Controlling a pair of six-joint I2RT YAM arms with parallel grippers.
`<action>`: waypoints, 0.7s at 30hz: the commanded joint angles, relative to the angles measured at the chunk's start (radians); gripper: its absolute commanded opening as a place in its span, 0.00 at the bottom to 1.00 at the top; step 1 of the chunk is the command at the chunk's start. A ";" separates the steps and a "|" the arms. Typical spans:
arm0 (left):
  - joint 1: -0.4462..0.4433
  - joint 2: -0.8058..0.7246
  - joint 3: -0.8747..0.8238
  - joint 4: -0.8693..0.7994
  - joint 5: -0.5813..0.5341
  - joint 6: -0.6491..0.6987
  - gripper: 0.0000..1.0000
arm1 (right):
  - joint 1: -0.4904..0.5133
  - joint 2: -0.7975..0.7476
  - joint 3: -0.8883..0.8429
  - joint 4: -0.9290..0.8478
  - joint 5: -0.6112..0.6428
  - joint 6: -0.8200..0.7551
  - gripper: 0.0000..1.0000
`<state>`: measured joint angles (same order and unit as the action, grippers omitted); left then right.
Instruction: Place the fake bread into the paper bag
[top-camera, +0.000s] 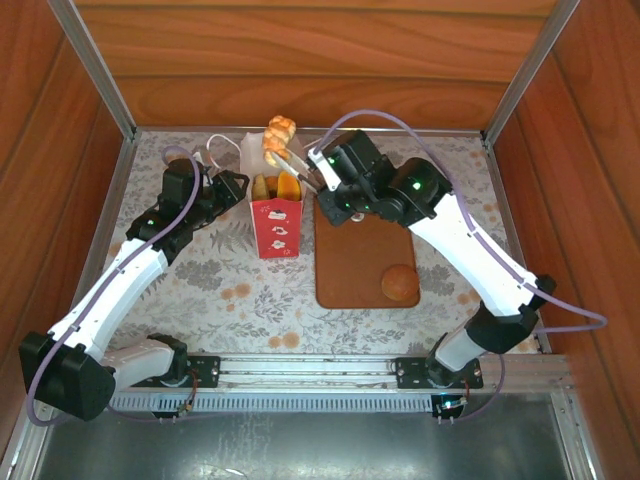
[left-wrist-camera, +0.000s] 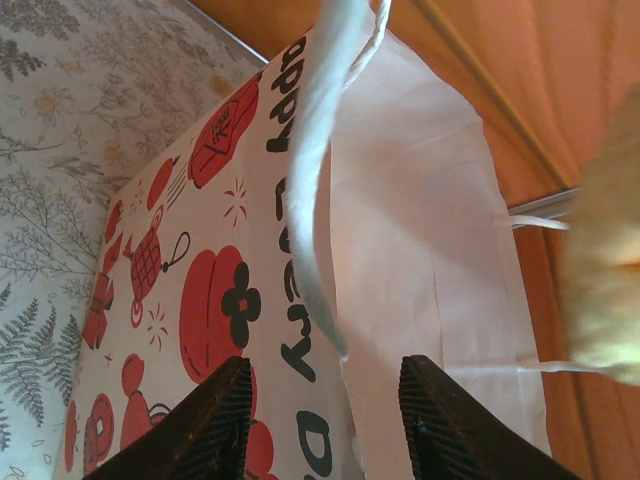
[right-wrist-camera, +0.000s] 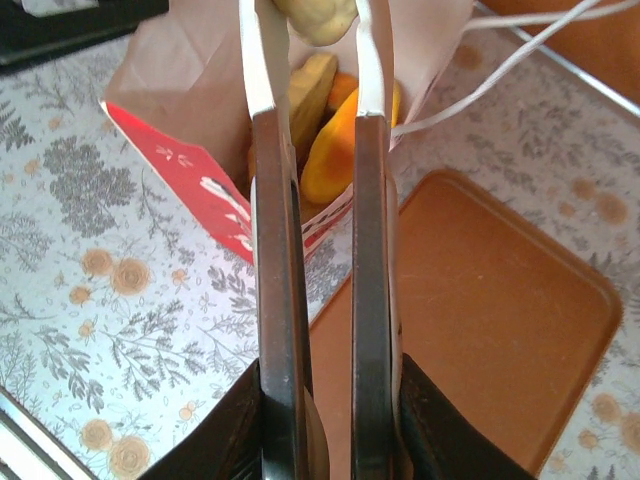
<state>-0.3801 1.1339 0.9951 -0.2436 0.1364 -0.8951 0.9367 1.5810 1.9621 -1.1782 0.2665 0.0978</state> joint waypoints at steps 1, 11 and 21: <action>-0.005 0.001 -0.015 0.025 -0.002 -0.002 0.42 | 0.010 0.001 -0.015 0.018 -0.055 0.028 0.19; -0.005 0.008 -0.033 0.031 -0.011 0.005 0.38 | 0.009 0.040 -0.065 0.028 -0.081 0.093 0.27; -0.005 0.007 -0.018 0.045 -0.025 0.048 0.42 | 0.005 0.053 -0.072 0.039 -0.076 0.132 0.43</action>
<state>-0.3801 1.1397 0.9653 -0.2195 0.1276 -0.8799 0.9363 1.6360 1.8969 -1.1809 0.1890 0.2035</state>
